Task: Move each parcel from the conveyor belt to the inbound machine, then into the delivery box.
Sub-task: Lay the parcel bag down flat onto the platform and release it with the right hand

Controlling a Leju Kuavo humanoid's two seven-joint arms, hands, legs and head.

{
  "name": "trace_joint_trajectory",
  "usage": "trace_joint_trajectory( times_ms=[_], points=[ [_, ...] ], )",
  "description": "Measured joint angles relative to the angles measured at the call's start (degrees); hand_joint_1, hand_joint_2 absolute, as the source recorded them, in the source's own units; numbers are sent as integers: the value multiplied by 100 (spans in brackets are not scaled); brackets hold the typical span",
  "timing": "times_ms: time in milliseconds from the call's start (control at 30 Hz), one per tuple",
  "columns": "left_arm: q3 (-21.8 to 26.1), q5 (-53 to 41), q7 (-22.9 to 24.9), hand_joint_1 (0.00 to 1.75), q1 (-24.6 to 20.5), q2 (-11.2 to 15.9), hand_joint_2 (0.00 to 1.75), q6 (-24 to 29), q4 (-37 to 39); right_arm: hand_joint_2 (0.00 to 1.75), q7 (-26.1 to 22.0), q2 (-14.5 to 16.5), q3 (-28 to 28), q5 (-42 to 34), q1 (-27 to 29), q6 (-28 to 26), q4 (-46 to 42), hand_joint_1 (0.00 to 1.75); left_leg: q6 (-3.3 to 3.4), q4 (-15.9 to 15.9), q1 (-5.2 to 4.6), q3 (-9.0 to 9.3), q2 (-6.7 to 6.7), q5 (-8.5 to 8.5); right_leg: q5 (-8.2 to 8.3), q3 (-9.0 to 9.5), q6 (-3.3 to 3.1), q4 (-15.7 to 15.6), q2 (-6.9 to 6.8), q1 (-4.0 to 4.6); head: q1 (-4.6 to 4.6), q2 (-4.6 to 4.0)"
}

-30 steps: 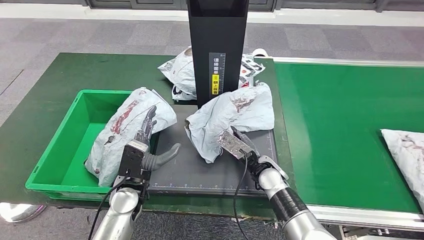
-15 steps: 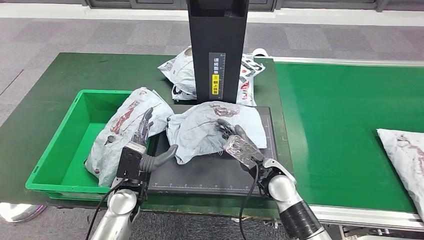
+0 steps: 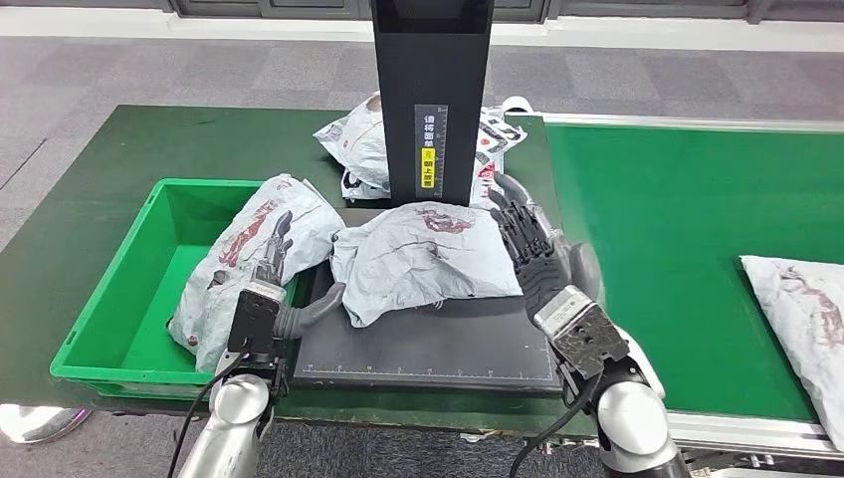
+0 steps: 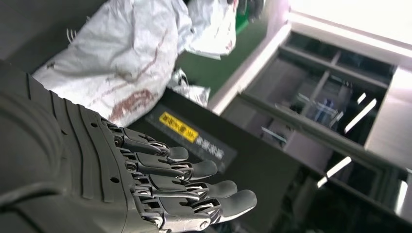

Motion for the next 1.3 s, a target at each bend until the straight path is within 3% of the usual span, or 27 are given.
trace_joint_trajectory(
  times_ms=[67, 233, 367, 533, 700, 833, 967, 1133, 1300],
  points=[
    [12, -303, 57, 0, 1, -4, 175, 82, -4, 175, -39, 5, -79, 138, 105, -135, -144, 0, 0, 0, 0, 1, -1, 0, 0, 1, 0, 0, -1, 0, 0, 0],
    [-241, -2160, 473, 0, -99, -48, 175, 162, 11, 175, -75, 118, -285, 366, 453, -360, -341, 0, 0, 1, -1, 0, -3, 0, 0, 0, 0, 0, -3, -1, -1, 0],
    [-812, -3508, 908, 0, -596, -150, 175, -243, 458, 175, -88, 271, -387, 248, 560, -197, -293, 0, 2, 2, -5, -3, -7, 1, 2, 1, 2, -1, -8, -5, 0, 0],
    [-1232, -3774, 982, 0, -1080, -302, 175, -304, 1128, 175, -112, 399, -443, 204, 569, -142, -153, 0, 2, 2, -6, 0, 7, 2, 8, 0, 4, -1, 5, -7, 0, 0],
    [-1355, -3795, 977, 0, -1243, -331, 175, -308, 1430, 175, -109, 444, -502, 193, 572, -136, -106, 0, 2, 1, -6, 0, 6, 3, 7, -3, 4, 0, 5, -6, -1, 0],
    [-1477, -3927, 1089, 0, -1590, -406, 175, -720, 1967, 175, -76, 490, -510, 123, 571, -51, -30, 0, 4, 1, -6, -4, -2, 4, 6, -4, 4, 0, -1, -7, 0, 0],
    [-1576, -3923, 1103, 175, -2259, -560, 175, -848, 3119, 175, -59, 588, -516, 88, 574, 23, 86, 0, 5, 2, -8, -4, -1, 6, 11, -3, 6, 0, 0, -9, 0, 0],
    [-1587, -3824, 1110, 175, -2868, -651, 175, -847, 4291, 175, -16, 690, -553, 74, 678, 81, 112, 0, 4, 2, -8, -3, 1, 7, 14, -3, 5, 0, 3, -9, 0, 0],
    [-1587, -3816, 1110, 175, -3130, -648, 175, -824, 4926, 175, -9, 726, -647, 35, 844, 171, 69, 0, 4, 1, -8, -5, 0, 7, 13, -4, 4, 0, 3, -9, 0, 0]
  ],
)
